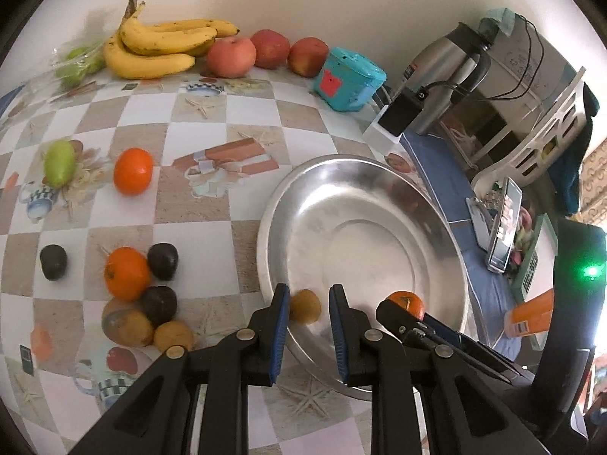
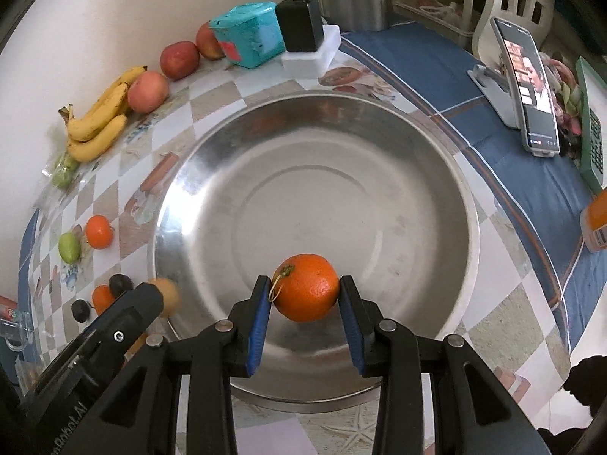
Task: Organize fruits
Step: 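Carry the orange with the right gripper over the steel basin and release it, then open the right gripper and withdraw it from the orange in the basin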
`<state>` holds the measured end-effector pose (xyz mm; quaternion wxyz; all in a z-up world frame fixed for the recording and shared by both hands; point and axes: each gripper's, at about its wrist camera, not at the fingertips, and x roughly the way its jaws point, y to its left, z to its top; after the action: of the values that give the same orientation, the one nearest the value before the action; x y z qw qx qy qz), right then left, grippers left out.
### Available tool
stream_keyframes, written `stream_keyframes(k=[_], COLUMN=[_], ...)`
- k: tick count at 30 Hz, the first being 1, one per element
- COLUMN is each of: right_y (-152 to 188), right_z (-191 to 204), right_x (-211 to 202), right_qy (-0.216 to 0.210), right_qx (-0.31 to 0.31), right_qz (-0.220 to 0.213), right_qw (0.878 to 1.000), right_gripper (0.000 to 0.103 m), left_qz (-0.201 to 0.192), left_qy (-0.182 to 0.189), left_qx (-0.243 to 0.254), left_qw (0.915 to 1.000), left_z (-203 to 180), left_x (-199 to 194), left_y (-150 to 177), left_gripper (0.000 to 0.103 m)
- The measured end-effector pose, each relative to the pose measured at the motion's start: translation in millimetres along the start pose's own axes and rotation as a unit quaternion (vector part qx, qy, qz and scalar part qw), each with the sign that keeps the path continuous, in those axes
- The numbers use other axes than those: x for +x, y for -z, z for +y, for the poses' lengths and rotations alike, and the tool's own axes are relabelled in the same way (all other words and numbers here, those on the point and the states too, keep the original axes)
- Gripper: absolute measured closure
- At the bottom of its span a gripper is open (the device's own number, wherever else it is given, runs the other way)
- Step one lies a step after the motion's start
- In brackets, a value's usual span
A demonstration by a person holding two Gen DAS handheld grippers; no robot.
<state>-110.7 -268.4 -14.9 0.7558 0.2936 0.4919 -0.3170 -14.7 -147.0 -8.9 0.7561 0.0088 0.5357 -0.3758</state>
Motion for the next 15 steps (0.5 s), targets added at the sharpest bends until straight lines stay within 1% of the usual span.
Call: stream_keyframes(k=[2, 10, 12, 13, 14, 15], right_y=[0.2, 3.5, 3.7, 2.1, 0.5, 0.8], right_z=[-1.1, 0.8, 2.4, 4.2, 5.6, 5.5], right_x=[2.3, 2.4, 2.7, 4.5, 5.9, 5.0], right_qy=[0.001, 0.005, 0.005, 0.007, 0.011, 0.015], right_qx=[0.001, -0.007, -0.010, -0.012, -0.013, -0.014], right_qz=[0.004, 0.010, 0.011, 0.012, 0.011, 0.009], right_qw=[1.000, 1.000, 1.000, 1.000, 1.000, 1.000], right_gripper=[0.065, 0.065, 0.064, 0.063, 0.056, 0.046], left_qz=[0.002, 0.005, 0.003, 0.002, 0.002, 0.001], left_qy=[0.007, -0.006, -0.011, -0.015, -0.019, -0.020], left_qx=[-0.004, -0.010, -0.012, -0.014, -0.016, -0.019], left_qw=[1.0000, 0.9999, 0.9999, 0.9998, 0.9997, 0.9996], left_z=[1.0, 3.4, 4.7, 5.7, 6.8, 8.3], left_x=[1.0, 2.3, 0.7, -0.3, -1.0, -1.9], left_y=[0.0, 0.5, 0.3, 0.2, -0.1, -0.3], left_gripper=[0.080, 0.080, 0.078, 0.078, 0.078, 0.078])
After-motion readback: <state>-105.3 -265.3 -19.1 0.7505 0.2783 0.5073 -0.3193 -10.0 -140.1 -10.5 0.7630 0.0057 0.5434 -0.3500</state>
